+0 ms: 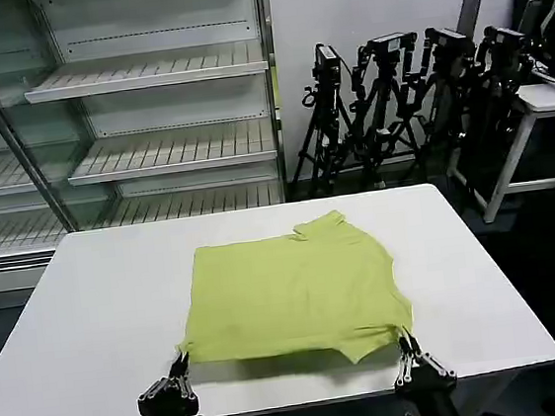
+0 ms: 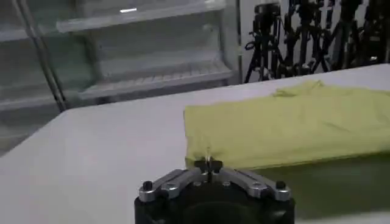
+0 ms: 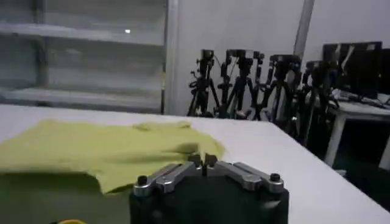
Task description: Fold and organize the clothes.
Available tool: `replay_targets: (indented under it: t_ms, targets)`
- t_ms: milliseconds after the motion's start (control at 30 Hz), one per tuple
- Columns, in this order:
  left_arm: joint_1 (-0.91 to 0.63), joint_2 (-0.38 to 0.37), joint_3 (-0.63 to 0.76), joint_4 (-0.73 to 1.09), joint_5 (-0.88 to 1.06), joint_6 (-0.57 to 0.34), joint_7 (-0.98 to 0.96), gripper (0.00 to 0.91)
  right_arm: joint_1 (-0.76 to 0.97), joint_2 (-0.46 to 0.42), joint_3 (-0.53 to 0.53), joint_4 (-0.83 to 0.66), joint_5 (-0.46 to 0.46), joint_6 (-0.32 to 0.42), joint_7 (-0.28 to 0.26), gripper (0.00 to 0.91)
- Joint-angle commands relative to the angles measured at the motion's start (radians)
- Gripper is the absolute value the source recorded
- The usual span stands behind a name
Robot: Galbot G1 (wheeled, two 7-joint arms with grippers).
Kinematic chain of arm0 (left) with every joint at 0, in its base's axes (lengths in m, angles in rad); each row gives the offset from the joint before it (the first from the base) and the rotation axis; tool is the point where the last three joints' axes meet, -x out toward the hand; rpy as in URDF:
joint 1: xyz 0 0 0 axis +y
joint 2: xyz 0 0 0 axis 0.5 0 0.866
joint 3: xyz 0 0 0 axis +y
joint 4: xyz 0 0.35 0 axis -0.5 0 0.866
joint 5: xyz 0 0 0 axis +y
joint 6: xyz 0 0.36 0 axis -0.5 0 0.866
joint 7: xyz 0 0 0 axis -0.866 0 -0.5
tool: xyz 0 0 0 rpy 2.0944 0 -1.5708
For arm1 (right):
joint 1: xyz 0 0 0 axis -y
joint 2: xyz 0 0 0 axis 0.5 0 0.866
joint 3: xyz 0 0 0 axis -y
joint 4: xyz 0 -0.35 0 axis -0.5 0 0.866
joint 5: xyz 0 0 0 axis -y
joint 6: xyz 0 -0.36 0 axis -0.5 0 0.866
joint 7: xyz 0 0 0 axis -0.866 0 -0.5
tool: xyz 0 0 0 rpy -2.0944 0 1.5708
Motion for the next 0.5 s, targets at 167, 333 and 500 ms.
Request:
replay_targets:
  t_ms: [167,333,500]
  targets:
    - [-0.065,0.049,-0.003,0.030,-0.018,-0.031,0.003,0.020,0.228,-0.124,0.009,-0.081,0.088,-0.052,-0.013,0.000]
    - [-0.102,0.077,0.010,0.056,-0.008,-0.040,0.009,0.020,0.291,-0.173,0.021,-0.123,0.105,-0.055,-0.023,0.000]
    - [-0.151,0.100,0.015,0.101,-0.004,-0.038,0.014,0.020,0.341,-0.206,0.012,-0.159,0.121,-0.061,-0.030,0.000]
